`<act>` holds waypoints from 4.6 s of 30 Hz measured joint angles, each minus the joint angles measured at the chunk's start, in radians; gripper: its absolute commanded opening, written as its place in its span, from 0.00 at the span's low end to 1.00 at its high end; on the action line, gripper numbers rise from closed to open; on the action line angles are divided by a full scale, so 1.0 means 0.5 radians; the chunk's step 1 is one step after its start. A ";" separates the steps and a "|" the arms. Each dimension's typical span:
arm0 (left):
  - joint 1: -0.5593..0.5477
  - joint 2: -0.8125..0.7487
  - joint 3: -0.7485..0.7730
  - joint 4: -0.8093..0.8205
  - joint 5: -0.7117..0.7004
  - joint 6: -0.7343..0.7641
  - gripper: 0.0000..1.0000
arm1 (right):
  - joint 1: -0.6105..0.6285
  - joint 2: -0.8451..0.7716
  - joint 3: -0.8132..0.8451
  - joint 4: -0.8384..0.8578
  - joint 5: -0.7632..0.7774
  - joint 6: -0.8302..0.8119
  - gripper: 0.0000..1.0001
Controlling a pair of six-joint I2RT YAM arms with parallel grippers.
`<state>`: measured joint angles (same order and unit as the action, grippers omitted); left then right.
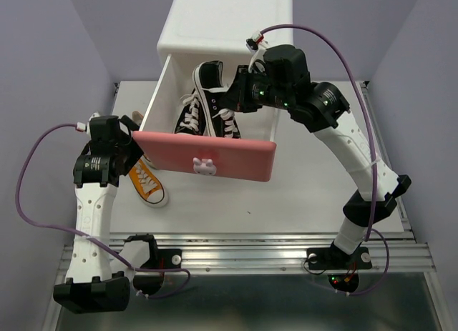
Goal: Place and organize the shoes in the shoe cabinet
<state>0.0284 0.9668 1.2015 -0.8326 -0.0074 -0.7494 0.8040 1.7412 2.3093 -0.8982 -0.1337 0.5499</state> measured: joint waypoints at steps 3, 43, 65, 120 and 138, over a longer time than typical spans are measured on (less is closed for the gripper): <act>0.000 0.000 0.000 0.011 0.000 0.000 0.99 | 0.011 0.001 0.000 -0.015 0.078 0.027 0.01; 0.000 -0.047 -0.032 -0.050 0.057 0.116 0.99 | 0.475 0.145 0.268 -0.391 1.682 0.458 0.01; 0.000 -0.091 -0.065 -0.099 -0.027 0.098 0.99 | 0.451 0.210 0.260 -0.359 1.730 0.475 0.03; 0.000 -0.066 -0.127 -0.095 -0.096 -0.014 0.99 | 0.156 0.424 0.133 -0.204 1.419 0.407 0.22; 0.000 -0.093 -0.140 -0.112 -0.101 -0.053 0.99 | 0.159 0.420 0.126 -0.126 1.347 0.328 0.70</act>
<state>0.0284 0.9203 1.1313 -0.8886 -0.0578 -0.7761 0.8837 1.9514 2.3722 -0.9611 0.5396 0.7139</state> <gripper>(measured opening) 0.986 0.631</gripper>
